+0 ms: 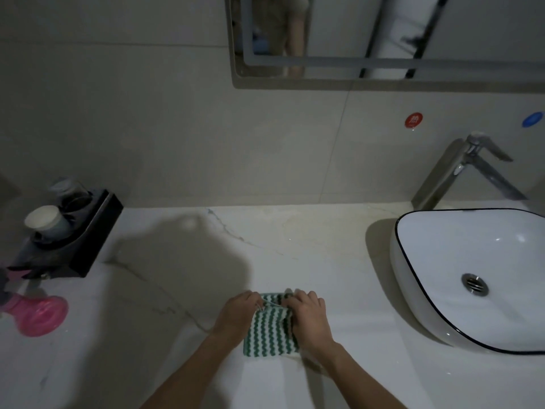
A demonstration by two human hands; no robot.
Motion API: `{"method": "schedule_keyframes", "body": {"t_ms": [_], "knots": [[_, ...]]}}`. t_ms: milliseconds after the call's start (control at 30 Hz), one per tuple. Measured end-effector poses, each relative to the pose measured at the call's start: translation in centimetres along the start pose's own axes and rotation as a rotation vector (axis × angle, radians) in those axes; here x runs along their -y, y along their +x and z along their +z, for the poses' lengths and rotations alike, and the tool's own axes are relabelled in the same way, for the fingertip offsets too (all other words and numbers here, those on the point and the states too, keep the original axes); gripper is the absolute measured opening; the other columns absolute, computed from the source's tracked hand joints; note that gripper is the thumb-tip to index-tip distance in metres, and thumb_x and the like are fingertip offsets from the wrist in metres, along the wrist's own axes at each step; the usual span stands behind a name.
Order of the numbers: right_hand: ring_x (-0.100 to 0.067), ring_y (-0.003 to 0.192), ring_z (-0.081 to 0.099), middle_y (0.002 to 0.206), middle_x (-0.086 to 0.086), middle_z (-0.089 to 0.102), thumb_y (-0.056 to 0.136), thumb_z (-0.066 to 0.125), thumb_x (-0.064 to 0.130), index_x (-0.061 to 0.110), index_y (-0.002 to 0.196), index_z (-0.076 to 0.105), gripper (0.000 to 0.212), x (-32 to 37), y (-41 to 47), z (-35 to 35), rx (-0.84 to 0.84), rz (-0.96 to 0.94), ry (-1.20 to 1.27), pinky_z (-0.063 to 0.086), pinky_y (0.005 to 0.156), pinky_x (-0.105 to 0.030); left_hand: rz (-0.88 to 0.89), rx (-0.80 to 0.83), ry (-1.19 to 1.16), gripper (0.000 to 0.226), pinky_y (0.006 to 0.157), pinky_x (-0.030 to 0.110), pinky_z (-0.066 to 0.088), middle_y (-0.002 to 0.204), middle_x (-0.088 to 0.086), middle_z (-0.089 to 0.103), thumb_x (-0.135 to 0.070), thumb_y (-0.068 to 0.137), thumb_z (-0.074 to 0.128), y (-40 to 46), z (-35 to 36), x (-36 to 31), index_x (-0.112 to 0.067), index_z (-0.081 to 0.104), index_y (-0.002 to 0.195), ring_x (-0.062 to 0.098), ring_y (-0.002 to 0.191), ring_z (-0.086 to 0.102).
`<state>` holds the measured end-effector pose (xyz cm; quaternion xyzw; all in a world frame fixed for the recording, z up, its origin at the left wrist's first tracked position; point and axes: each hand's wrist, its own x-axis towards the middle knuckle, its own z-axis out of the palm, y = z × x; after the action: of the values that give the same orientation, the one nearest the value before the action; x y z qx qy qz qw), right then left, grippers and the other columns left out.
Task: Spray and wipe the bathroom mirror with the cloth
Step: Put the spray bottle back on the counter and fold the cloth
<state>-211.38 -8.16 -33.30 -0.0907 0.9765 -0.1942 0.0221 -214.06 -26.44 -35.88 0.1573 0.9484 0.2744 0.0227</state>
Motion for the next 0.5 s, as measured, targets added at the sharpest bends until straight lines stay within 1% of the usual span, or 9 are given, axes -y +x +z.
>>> {"method": "schedule_keyframes", "body": {"t_ms": [67, 133, 200, 233, 267, 333, 400, 467, 500], "knots": [[-0.022, 0.104, 0.044, 0.114, 0.002, 0.056, 0.078, 0.036, 0.008, 0.025, 0.120, 0.062, 0.052, 0.0, -0.2, -0.5, 0.002, -0.009, -0.007, 0.021, 0.079, -0.029, -0.147, 0.061, -0.092, 0.016, 0.075, 0.026, 0.041, 0.095, -0.006, 0.058, -0.013, 0.092, 0.048, -0.2, -0.7, -0.7, -0.021, 0.061, 0.097, 0.019, 0.089, 0.059], [-0.019, 0.102, 0.043, 0.110, 0.003, 0.056, 0.086, 0.042, 0.008, 0.028, 0.119, 0.061, 0.043, 0.1, -0.2, -1.3, 0.004, 0.006, 0.023, 0.020, 0.078, -0.027, -0.147, 0.055, -0.218, 0.019, 0.072, 0.023, 0.040, 0.089, -0.011, 0.057, -0.019, 0.089, 0.047, -0.3, -1.2, -0.8, -0.036, 0.056, 0.084, 0.014, 0.085, 0.056], [-0.020, 0.091, 0.051, 0.095, 0.003, 0.059, 0.082, 0.050, 0.008, 0.028, 0.106, 0.068, 0.036, 0.3, -0.1, -2.3, -0.078, 0.009, 0.035, 0.025, 0.074, -0.026, -0.108, 0.023, -0.261, 0.017, 0.071, 0.021, 0.040, 0.080, -0.017, 0.055, -0.024, 0.082, 0.047, -0.4, -1.9, -1.0, -0.039, 0.056, 0.081, 0.005, 0.077, 0.054], [-0.020, 0.083, 0.054, 0.087, 0.003, 0.060, 0.079, 0.052, 0.009, 0.027, 0.098, 0.070, 0.031, 0.3, 0.0, -2.7, -0.101, 0.021, 0.041, 0.028, 0.071, -0.026, -0.105, 0.020, -0.267, 0.015, 0.072, 0.020, 0.040, 0.078, -0.018, 0.055, -0.024, 0.082, 0.049, -0.4, -2.4, -1.2, -0.032, 0.062, 0.085, 0.001, 0.074, 0.054], [-0.021, 0.081, 0.055, 0.085, 0.001, 0.060, 0.080, 0.053, 0.009, 0.024, 0.094, 0.070, 0.027, 0.5, 0.1, -3.1, -0.111, 0.027, 0.059, 0.029, 0.068, -0.025, -0.112, 0.013, -0.288, 0.013, 0.072, 0.018, 0.041, 0.078, -0.017, 0.056, -0.022, 0.084, 0.053, -0.3, -2.9, -1.5, -0.023, 0.066, 0.087, 0.000, 0.071, 0.054], [-0.020, 0.088, 0.053, 0.094, -0.002, 0.060, 0.084, 0.051, 0.008, 0.018, 0.098, 0.068, 0.024, 0.9, 0.3, -3.8, -0.095, 0.066, 0.129, 0.031, 0.070, -0.024, -0.123, -0.034, -0.318, 0.008, 0.069, 0.009, 0.041, 0.077, -0.016, 0.059, -0.014, 0.086, 0.061, 0.0, -3.8, -2.1, -0.018, 0.067, 0.087, -0.008, 0.070, 0.056], [-0.021, 0.094, 0.053, 0.100, -0.004, 0.060, 0.086, 0.052, 0.007, 0.015, 0.103, 0.068, 0.024, 1.3, 0.7, -4.4, -0.115, 0.092, 0.202, 0.036, 0.074, -0.025, -0.130, -0.119, -0.355, 0.006, 0.069, 0.002, 0.039, 0.076, -0.017, 0.060, -0.016, 0.083, 0.064, 0.2, -4.8, -3.0, -0.021, 0.066, 0.085, -0.016, 0.073, 0.056], [-0.023, 0.099, 0.054, 0.110, -0.006, 0.059, 0.089, 0.052, 0.008, 0.014, 0.111, 0.066, 0.026, 2.1, 0.9, -5.1, -0.155, 0.097, 0.244, 0.040, 0.080, -0.028, -0.145, -0.195, -0.396, 0.013, 0.069, -0.001, 0.037, 0.078, -0.012, 0.064, -0.021, 0.080, 0.062, 0.4, -6.1, -3.9, -0.014, 0.070, 0.087, -0.016, 0.073, 0.056], [-0.024, 0.101, 0.054, 0.116, -0.007, 0.056, 0.090, 0.052, 0.009, 0.013, 0.116, 0.063, 0.029, 2.6, 1.0, -5.4, -0.176, 0.097, 0.259, 0.042, 0.083, -0.030, -0.149, -0.213, -0.398, 0.019, 0.070, -0.001, 0.037, 0.081, -0.009, 0.066, -0.023, 0.080, 0.061, 0.5, -6.7, -4.4, -0.010, 0.071, 0.089, -0.012, 0.072, 0.057]]}}
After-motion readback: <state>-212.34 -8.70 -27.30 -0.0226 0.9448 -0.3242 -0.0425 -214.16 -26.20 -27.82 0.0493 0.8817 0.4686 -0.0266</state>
